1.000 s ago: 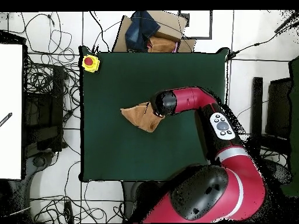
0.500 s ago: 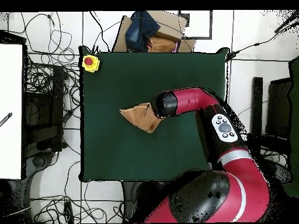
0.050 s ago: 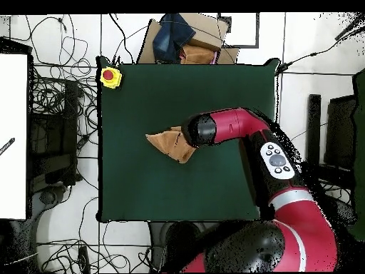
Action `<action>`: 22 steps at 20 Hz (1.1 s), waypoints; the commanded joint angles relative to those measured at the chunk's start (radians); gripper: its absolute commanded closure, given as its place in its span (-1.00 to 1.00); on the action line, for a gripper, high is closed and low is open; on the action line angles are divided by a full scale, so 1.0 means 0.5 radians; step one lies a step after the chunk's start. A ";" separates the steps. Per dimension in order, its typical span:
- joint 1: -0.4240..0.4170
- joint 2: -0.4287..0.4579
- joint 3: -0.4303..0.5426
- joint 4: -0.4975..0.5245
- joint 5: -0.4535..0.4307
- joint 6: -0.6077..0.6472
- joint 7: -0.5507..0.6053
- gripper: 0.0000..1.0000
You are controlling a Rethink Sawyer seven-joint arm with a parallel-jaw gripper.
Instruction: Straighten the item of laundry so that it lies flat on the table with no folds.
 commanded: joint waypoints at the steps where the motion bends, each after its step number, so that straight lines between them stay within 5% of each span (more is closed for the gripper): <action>1: 0.013 -0.125 -0.058 0.263 0.068 -0.126 0.372 1.00; 22: 0.047 -0.735 -0.049 0.721 0.399 -0.062 0.449 1.00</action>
